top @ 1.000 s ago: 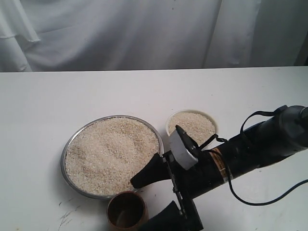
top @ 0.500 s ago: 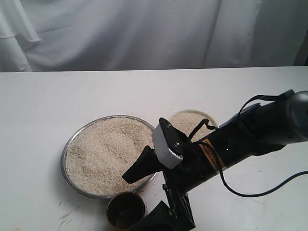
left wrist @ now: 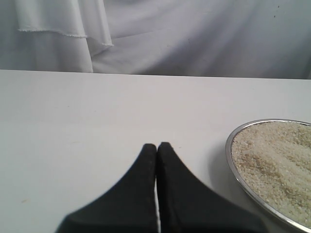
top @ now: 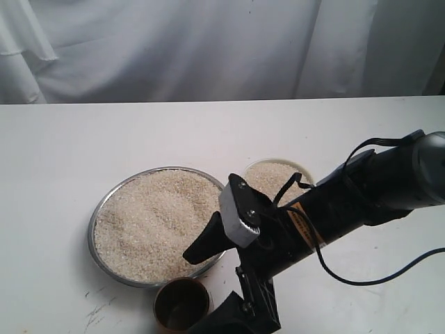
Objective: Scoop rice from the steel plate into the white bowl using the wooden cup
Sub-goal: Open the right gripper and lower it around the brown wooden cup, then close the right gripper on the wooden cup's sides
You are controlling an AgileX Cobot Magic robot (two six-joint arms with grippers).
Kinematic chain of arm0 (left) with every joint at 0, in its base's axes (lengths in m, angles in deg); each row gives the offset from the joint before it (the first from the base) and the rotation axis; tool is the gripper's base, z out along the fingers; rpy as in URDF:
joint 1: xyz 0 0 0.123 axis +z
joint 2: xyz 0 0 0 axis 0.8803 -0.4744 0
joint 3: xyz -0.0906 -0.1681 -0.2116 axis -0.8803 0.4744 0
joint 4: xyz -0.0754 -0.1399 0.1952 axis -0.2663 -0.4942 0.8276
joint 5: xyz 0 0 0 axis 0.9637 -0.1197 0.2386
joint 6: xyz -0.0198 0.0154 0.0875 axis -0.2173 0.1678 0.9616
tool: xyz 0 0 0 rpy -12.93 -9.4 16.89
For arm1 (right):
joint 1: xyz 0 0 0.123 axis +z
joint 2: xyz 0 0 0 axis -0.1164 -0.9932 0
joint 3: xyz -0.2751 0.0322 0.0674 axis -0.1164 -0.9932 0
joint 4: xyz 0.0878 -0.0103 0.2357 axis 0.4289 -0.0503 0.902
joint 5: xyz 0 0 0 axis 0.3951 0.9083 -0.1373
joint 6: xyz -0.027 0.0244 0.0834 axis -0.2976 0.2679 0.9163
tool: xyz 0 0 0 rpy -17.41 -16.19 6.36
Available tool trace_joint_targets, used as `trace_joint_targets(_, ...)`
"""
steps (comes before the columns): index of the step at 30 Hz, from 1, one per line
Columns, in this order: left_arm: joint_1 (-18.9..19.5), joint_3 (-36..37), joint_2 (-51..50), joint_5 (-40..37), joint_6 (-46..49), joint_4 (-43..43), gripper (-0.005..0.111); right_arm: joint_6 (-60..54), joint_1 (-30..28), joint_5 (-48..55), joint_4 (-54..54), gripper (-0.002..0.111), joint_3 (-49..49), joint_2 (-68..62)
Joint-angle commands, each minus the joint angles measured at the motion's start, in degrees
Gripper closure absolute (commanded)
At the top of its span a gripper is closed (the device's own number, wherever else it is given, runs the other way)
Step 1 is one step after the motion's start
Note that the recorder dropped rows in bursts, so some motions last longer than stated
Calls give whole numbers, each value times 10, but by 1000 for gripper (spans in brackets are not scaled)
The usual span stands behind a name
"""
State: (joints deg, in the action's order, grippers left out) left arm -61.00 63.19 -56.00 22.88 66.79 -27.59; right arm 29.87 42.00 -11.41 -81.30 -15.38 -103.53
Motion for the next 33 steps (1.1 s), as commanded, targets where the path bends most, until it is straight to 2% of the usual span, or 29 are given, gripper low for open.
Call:
trace_joint_targets(1, -1, 3, 3, 4, -2, 0, 107, 16, 0, 17, -1, 3, 3, 6)
trace_joint_targets(10, -1, 3, 3, 4, -2, 0, 107, 41, 1, 57, -1, 3, 3, 6)
trace_joint_targets(27, -1, 3, 3, 4, -2, 0, 107, 48, 72, 126, -1, 3, -1, 6)
trace_joint_targets(33, -1, 3, 3, 4, -2, 0, 107, 46, 92, 181, -1, 3, -19, 6)
